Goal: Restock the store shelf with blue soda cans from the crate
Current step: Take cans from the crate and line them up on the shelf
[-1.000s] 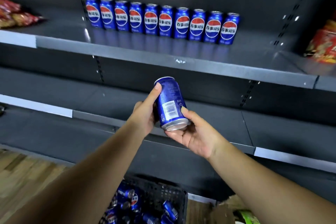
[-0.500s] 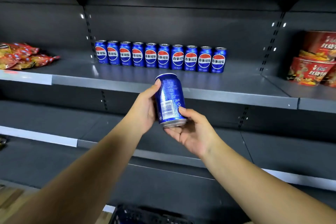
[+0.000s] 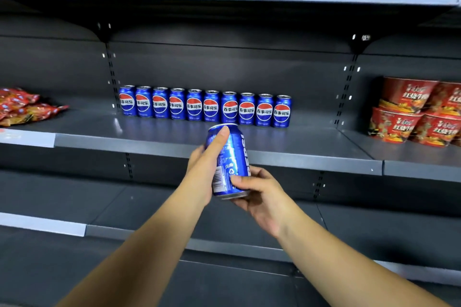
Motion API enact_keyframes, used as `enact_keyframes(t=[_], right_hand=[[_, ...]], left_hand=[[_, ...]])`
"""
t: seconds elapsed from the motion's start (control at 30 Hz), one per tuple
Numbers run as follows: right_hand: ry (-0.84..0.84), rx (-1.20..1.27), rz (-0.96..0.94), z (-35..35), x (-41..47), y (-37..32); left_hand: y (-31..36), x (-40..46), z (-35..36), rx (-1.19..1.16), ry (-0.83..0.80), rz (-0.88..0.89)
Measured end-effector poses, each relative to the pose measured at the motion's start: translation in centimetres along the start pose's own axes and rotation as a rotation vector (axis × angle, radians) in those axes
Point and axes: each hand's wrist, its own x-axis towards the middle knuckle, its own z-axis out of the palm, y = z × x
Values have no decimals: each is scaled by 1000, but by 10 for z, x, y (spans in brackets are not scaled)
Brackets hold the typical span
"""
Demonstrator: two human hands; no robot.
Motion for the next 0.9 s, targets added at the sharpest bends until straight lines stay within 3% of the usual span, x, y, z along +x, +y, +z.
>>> enact_keyframes(t=[0.2, 0.47, 0.7, 0.9], right_hand=[[-12, -114, 24, -6, -4, -8], [-2, 43, 166, -23, -22, -17], [-23, 9, 24, -27, -35, -20], [134, -205, -64, -26, -36, -21]], left_hand=[[-1, 5, 8, -10, -27, -52], [-13, -2, 21, -92, -171, -181], [-13, -4, 28, -112, -296, -194], [-13, -2, 31, -15, -186, -169]])
